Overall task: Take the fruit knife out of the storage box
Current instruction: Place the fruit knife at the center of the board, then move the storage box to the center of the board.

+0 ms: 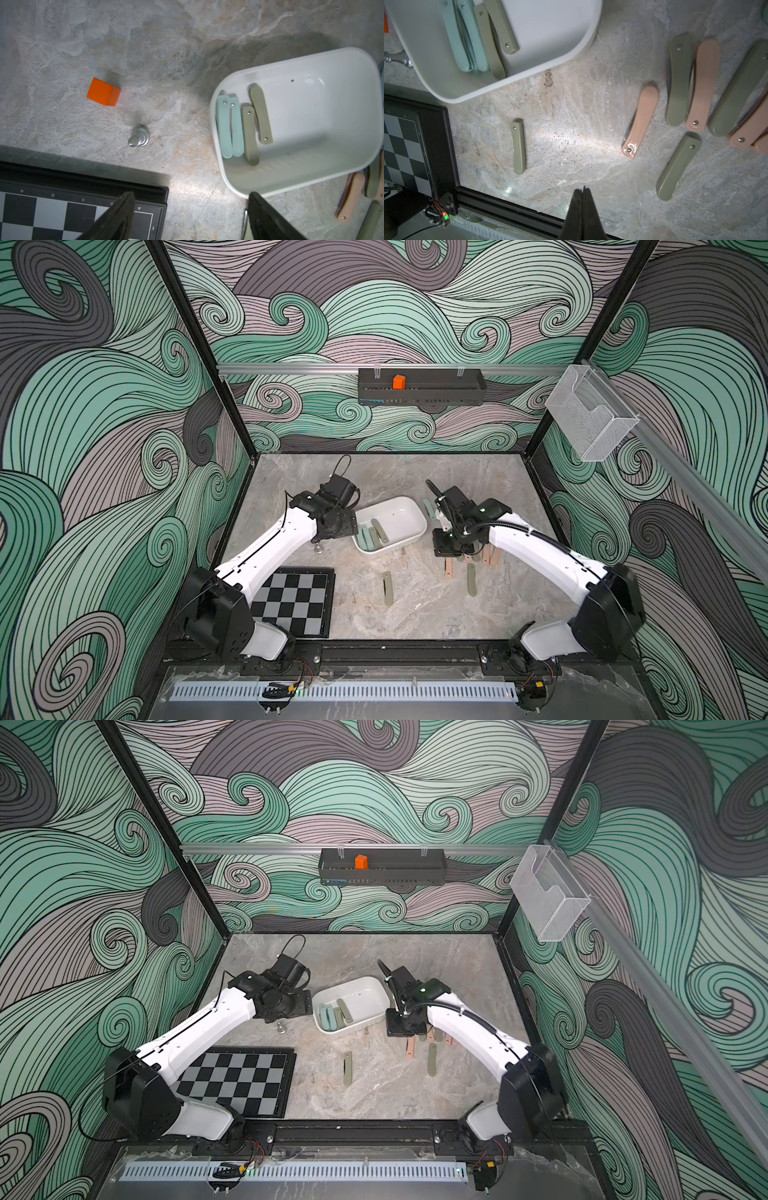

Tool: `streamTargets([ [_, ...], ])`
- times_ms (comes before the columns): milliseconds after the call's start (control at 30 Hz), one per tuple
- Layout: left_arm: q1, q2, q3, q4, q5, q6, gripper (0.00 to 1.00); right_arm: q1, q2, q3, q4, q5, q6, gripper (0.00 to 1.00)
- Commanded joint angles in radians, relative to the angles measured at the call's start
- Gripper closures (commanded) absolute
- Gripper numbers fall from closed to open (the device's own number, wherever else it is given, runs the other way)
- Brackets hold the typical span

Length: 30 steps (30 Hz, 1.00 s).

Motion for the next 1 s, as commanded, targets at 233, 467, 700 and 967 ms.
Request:
streamTargets([
  [233,0.143,0.28,0.072,-0.002,0.213,0.044,0.97,-0.038,0.169,0.239,0.006,-0.086,-0.078,0.8],
  [467,0.129,0.424,0.151,0.052,0.321,0.04,1.0,-0.084,0.245,0.343,-0.032,-0.093,-0.129,0.38],
  [700,0.1,0.557,0.314,0.034,0.37,0.071,1.0,-0.161,0.278,0.36,-0.041,-0.122,-0.163,0.33],
  [967,0.05,0.691,0.496,-0.013,0.398,0.114,1.0,-0.195,0.312,0.407,-0.04,-0.157,-0.176,0.28],
])
